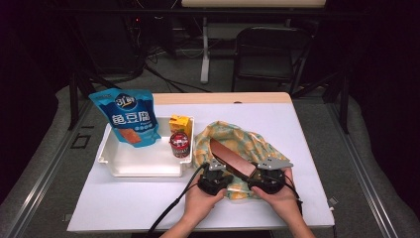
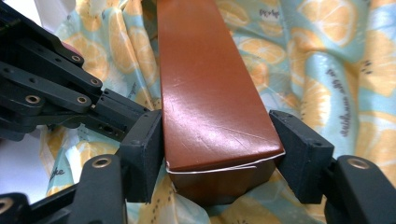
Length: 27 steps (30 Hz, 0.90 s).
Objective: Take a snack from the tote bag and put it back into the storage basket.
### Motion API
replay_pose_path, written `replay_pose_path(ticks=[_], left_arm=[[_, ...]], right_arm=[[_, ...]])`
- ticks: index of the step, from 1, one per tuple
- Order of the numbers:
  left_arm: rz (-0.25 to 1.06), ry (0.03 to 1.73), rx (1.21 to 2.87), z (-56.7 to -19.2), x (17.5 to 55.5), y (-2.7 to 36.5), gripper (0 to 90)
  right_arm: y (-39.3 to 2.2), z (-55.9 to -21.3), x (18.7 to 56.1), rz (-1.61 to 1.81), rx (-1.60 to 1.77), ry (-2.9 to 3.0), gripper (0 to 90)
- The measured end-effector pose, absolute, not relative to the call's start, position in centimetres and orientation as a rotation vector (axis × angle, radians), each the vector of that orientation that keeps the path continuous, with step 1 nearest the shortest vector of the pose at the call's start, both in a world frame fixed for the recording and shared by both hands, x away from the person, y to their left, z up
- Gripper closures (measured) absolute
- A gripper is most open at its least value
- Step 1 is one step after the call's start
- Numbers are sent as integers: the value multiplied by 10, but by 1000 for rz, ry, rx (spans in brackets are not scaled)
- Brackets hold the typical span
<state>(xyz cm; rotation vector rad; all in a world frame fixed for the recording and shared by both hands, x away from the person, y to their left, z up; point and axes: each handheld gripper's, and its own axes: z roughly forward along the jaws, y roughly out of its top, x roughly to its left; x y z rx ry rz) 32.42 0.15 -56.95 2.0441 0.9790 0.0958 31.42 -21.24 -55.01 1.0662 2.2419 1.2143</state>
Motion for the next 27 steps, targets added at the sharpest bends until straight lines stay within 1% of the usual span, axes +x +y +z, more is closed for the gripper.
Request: replay_pose_path(ticks=[8, 15, 25, 27], left_arm=[[94, 980, 2045, -570, 324, 1, 898], [95, 979, 2048, -569, 324, 1, 899], [91, 981, 2044, -570, 324, 2, 898], [89, 982, 2047, -570, 324, 2, 898]], right_arm=[[-203, -560, 324, 1168, 1099, 2268, 364], [-204, -547, 322, 1212, 1087, 2206, 341], [-199, -557, 335, 1159, 1102, 2267, 356], [-199, -557, 335, 1160, 1103, 2274, 387]])
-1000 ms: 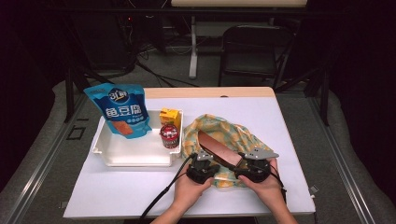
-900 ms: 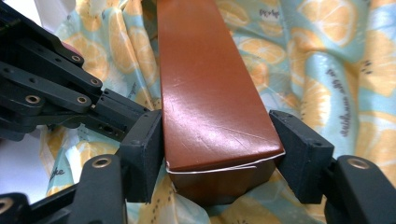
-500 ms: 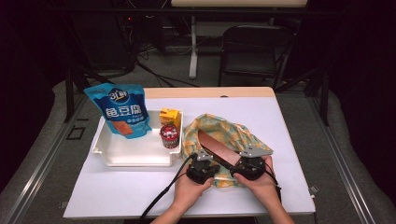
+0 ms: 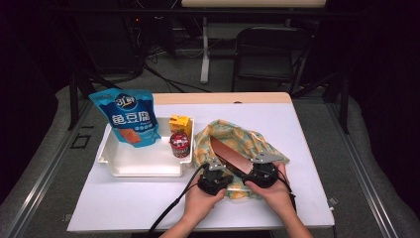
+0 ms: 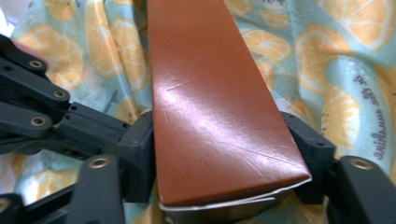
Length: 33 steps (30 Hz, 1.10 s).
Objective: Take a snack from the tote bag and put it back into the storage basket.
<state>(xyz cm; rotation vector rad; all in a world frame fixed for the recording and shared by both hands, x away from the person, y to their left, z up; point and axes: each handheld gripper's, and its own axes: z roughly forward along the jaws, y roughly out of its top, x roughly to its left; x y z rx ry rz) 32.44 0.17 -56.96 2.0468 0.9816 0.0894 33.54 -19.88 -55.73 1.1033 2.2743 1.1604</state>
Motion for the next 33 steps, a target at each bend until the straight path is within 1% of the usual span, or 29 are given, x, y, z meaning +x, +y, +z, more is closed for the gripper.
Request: replay_pose_path(ticks=[1, 4, 17, 20, 24, 26, 29, 31, 33], left_arm=[[89, 982, 2046, -570, 324, 2, 899], [89, 981, 2043, -570, 324, 2, 898], [76, 986, 2039, -570, 326, 3, 899], [116, 983, 2048, -569, 325, 1, 900], [122, 988, 2041, -569, 328, 2, 896], [121, 985, 2017, -567, 327, 3, 883], [149, 934, 1996, -564, 323, 7, 853], [151, 906, 1989, -561, 322, 11, 801], [160, 859, 1947, -555, 318, 20, 750]], right_arm=[[-199, -556, 334, 1170, 1093, 2285, 417], [-199, -550, 331, 1184, 1108, 2275, 430], [-211, -517, 312, 1277, 1105, 2210, 439], [-214, -509, 306, 1299, 1112, 2200, 438], [-216, -499, 300, 1315, 1103, 2197, 438], [-216, -497, 297, 1321, 1092, 2188, 439], [-218, -495, 294, 1311, 1071, 2201, 439], [-219, -495, 293, 1314, 1066, 2200, 439], [-225, -493, 288, 1315, 1050, 2205, 439]])
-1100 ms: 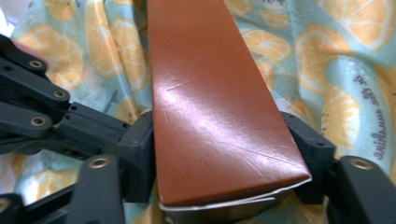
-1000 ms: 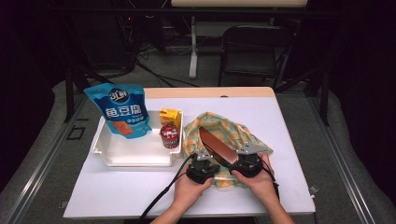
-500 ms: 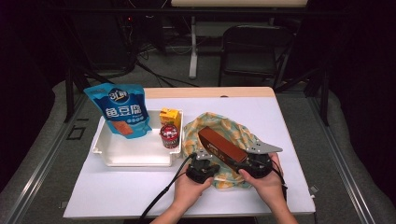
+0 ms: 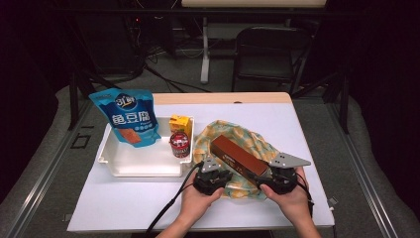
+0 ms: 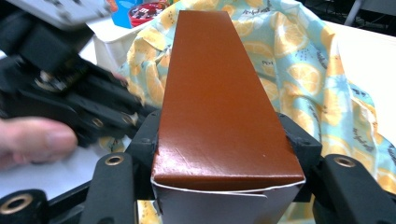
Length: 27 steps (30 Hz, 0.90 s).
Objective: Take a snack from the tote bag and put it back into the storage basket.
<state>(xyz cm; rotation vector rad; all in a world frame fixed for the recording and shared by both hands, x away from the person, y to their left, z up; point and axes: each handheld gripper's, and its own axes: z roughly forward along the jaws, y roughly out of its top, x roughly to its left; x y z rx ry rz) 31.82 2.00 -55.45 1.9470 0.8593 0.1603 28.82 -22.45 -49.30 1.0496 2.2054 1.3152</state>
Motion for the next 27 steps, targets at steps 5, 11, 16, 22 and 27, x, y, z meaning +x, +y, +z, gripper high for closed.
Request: replay_pose_path(ticks=[5, 11, 16, 22, 27], left_arm=[[149, 768, 1917, -541, 312, 38, 569], [139, 722, 1895, -524, 303, 64, 378], [144, 687, 1889, -514, 301, 84, 232], [145, 697, 1883, -507, 300, 108, 148], [134, 685, 1868, -506, 298, 123, 139]], right_arm=[[-229, -489, 282, 1323, 1038, 2209, 439], [-227, -485, 280, 1341, 1022, 2213, 440], [-224, -485, 278, 1348, 1001, 2225, 440], [-222, -486, 276, 1371, 961, 2240, 440], [-217, -485, 275, 1398, 918, 2260, 440]])
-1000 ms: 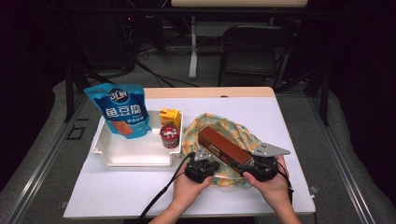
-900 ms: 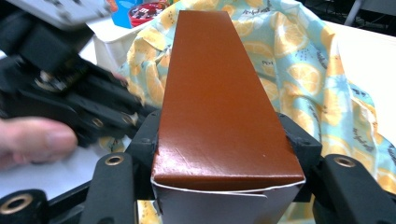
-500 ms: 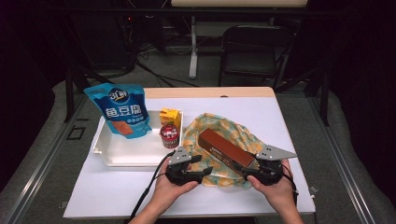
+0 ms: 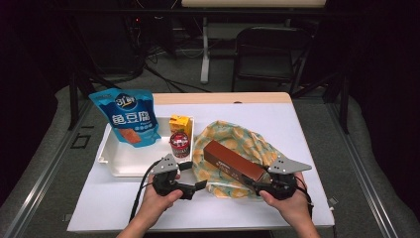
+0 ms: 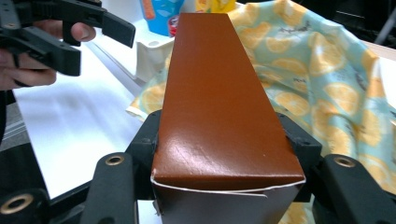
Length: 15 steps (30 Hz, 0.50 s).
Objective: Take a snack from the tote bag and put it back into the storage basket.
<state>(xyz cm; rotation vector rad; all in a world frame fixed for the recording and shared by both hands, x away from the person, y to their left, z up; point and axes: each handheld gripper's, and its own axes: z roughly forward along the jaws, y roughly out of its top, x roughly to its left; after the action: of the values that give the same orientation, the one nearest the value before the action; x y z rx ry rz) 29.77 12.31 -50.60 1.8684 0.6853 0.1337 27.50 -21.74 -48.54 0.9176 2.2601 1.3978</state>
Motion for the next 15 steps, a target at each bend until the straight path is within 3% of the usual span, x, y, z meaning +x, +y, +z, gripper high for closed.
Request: replay_pose_path(ticks=[15], left_arm=[[158, 599, 1878, -509, 306, 140, 144]], right_arm=[[-207, -483, 270, 1474, 773, 2322, 442]])
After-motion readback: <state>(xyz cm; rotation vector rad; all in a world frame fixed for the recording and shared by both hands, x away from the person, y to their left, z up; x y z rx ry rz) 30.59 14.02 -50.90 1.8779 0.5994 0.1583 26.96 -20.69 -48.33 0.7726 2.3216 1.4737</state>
